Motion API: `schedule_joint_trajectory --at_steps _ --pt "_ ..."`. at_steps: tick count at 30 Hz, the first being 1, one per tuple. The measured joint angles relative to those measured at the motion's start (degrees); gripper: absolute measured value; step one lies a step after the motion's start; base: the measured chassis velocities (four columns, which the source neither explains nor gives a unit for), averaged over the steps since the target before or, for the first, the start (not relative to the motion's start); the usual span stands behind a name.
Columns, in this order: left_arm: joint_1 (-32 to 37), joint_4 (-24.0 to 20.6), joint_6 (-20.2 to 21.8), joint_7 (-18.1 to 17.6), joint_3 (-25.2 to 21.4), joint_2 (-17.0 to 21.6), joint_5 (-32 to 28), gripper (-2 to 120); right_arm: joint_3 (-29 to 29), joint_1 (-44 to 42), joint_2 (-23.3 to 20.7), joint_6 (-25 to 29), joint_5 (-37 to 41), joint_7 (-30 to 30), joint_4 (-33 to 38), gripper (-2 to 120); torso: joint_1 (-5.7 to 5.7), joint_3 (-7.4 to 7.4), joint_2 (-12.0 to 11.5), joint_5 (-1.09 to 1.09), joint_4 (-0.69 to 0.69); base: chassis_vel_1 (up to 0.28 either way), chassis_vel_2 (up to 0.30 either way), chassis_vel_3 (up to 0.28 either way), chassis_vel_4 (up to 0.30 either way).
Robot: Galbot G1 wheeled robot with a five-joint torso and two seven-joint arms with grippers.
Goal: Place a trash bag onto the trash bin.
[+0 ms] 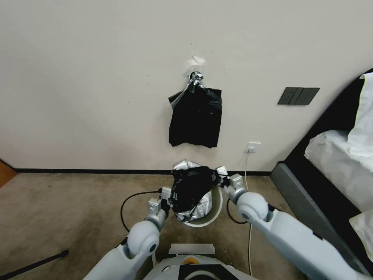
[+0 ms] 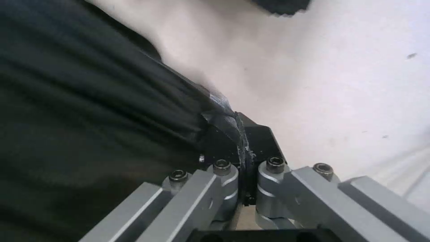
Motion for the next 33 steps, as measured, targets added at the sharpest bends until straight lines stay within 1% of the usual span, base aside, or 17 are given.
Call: schedule_joint_trajectory --at_steps 1,3,5,6,8,9,10,13,18,22,24,26,27,28,30,31,33 --pt "0.0 0.0 0.0 0.0 0.0 0.0 0.0 1 0.0 0.0 0.0 0.0 0.0 0.0 0.0 0 0.0 0.0 0.0 0.0 0.0 0.0 0.0 0.0 0.0" --pt "-0.01 0.08 -2.44 -0.11 -1.05 -0.68 -2.16 1 1.25 -1.49 -1.48 -0.05 2.1 -0.72 1.4 0 0.0 0.0 0.0 0.0 0.01 0.0 0.0 0.0 0.0" --pt "0.04 0.06 -2.97 -0.4 -1.42 -0.97 -3.01 1 1.59 -1.98 -1.88 -0.11 2.9 -1.18 1.81 0 0.0 0.0 0.0 -0.01 -0.01 0.0 0.0 0.0 0.0" --pt "0.52 -0.13 -3.5 -1.19 -2.25 -1.56 -4.37 1 1.89 -2.52 -2.3 -0.19 3.98 -2.33 2.29 0 0.0 0.0 0.0 0.0 -0.02 0.0 0.0 0.0 0.0" --pt "1.68 -0.5 -3.74 -2.2 -3.59 -2.26 -5.95 1 1.91 -2.89 -2.51 -0.32 4.81 -4.87 2.63 0 0.0 0.0 0.0 0.01 0.01 0.0 0.0 0.0 0.0" --pt "1.68 -0.5 -3.74 -2.2 -3.59 -2.26 -5.95 1 1.91 -2.89 -2.51 -0.32 4.81 -4.87 2.63 0 0.0 0.0 0.0 0.01 0.01 0.0 0.0 0.0 0.0" --pt "2.46 -0.81 -3.78 -2.84 -4.41 -2.63 -7.01 1 1.89 -3.17 -2.55 -0.42 5.3 -7.07 2.99 0 0.0 0.0 0.0 0.01 0.03 0.0 0.0 0.0 0.0" --pt "4.51 -1.95 -3.78 -4.18 -6.45 -3.2 -10.8 1 1.23 -4.24 -1.69 -0.52 6.31 -10.65 3.79 0 0.0 0.0 0.0 0.0 0.01 0.0 0.0 0.0 0.0" --pt "5.87 -2.84 -3.24 -4.66 -7.79 -3.08 -12.76 1 1.01 -5.14 0.32 -0.36 6.86 -10.38 3.65 0 0.0 0.0 0.0 0.01 0.01 0.0 0.0 0.0 0.0" --pt "7.15 -3.15 -1.88 -4.84 -9.11 -2.78 -13.29 1 1.23 -6.02 2.45 1.0 7.23 -7.74 3.62 1 0.0 0.0 0.0 0.0 0.0 0.0 0.0 0.0 0.0" --pt "7.59 -3.22 -1.33 -5.1 -9.62 -2.72 -13.49 1 1.37 -6.43 2.96 1.85 6.65 -6.55 3.64 7 0.0 0.0 0.0 0.0 0.01 0.0 0.0 0.0 0.0" --pt "7.66 -3.23 -1.22 -5.17 -9.71 -2.71 -13.54 1 1.4 -6.51 3.03 2.02 6.52 -6.35 3.65 8 0.0 0.0 0.0 0.0 0.01 0.0 0.0 0.0 0.0" --pt "7.96 -3.33 -0.49 -5.85 -10.22 -2.69 -14.27 1 1.91 -7.24 3.57 3.06 5.58 -5.09 3.87 18 0.0 0.0 0.0 0.01 0.02 0.0 0.0 0.0 0.0" --pt "8.05 -3.36 -0.11 -6.21 -10.43 -2.69 -14.71 1 2.24 -7.69 3.79 3.43 5.14 -4.59 4.06 22 0.0 0.0 0.0 0.01 0.02 0.0 0.0 0.0 0.0" --pt "7.9 -3.33 1.84 -8.48 -11.44 -2.71 -17.67 1 5.25 -12.05 4.47 5.39 1.68 -3.68 5.52 35 0.0 0.0 0.0 0.01 0.02 0.0 0.0 0.0 0.0" --pt "7.9 -3.33 1.84 -8.48 -11.44 -2.71 -17.67 1 5.25 -12.05 4.47 5.39 1.68 -3.68 5.52 35 0.0 0.0 0.0 0.01 0.02 0.0 0.0 0.0 0.0" --pt "7.18 -3.01 2.91 -10.22 -11.93 -2.54 -20.13 1 8.81 -17.26 4.71 7.35 -2.18 -5.08 7.5 41 0.0 0.0 0.0 0.0 -0.01 0.0 0.0 0.0 0.0"
